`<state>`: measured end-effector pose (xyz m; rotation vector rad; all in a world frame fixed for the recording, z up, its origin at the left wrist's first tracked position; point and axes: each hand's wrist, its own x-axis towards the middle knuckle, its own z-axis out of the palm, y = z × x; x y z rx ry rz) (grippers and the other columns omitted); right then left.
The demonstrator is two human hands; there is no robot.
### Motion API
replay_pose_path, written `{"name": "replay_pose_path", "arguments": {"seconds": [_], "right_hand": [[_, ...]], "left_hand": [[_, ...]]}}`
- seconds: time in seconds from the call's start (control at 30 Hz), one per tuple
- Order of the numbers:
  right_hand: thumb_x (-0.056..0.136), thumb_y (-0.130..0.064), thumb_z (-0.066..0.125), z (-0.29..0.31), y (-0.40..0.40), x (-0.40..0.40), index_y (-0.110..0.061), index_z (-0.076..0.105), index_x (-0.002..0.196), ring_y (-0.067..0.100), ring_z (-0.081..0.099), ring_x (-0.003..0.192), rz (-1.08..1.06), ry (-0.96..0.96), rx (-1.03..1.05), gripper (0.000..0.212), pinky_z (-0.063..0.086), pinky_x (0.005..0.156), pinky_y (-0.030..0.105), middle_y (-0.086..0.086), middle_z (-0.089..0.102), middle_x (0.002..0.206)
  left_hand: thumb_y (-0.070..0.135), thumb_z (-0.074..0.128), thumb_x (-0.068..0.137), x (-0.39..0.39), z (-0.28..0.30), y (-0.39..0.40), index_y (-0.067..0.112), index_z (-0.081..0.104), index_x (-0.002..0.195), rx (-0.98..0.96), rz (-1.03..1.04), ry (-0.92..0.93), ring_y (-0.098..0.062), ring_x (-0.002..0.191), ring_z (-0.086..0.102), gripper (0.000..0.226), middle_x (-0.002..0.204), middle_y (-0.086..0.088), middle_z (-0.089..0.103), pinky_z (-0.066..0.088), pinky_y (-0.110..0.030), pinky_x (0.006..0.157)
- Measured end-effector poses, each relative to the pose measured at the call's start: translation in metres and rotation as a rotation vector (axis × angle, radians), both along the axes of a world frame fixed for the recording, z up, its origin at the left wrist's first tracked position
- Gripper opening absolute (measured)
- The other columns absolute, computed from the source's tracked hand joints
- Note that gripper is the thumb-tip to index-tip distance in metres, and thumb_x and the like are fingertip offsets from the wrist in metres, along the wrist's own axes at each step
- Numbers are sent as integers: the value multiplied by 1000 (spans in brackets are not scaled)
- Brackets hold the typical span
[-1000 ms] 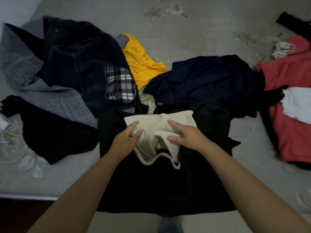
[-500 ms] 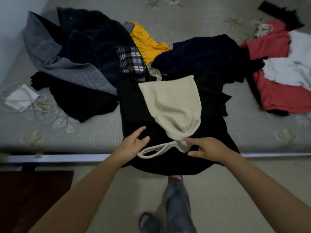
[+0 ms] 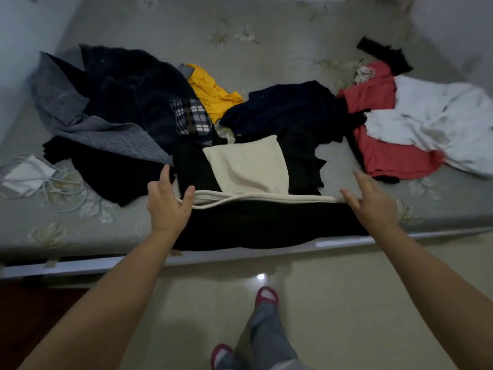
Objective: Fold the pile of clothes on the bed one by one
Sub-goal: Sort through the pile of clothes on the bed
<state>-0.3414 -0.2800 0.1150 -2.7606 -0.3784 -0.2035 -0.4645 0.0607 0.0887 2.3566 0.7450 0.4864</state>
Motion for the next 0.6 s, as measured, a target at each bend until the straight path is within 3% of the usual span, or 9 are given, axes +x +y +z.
{"name": "replay_pose_path", "arguments": {"seconds": [0.1,0.17,0.3,0.6], "right_hand": [[87,-19,60,15,12,50,2,46,130,40,54,111,-13,-36,34,49,44,80,48,24,52,128],[90,-22,55,19,27,83,-1,42,133,36,49,118,-19,-32,31,49,41,84,45,22,49,132],[92,-26,51,3,69,160,-3,40,135,34,47,120,33,27,30,51,37,91,44,19,47,134],[94,-32,45,-94,139,293,-4,38,136,38,53,108,117,110,-95,51,42,74,41,19,47,134]], "left_hand": [[46,44,76,37,10,13,-4,30,137,91,7,44,-43,104,40,80,113,-36,40,35,-48,88],[45,55,80,61,10,22,-2,30,138,139,39,84,-44,107,38,78,115,-35,40,33,-50,89],[40,59,84,123,-5,44,8,28,140,177,193,248,-43,109,39,72,120,-31,40,33,-54,90],[42,50,89,226,-94,103,9,29,140,184,387,390,-43,109,40,64,122,-29,41,32,-53,90]]}}
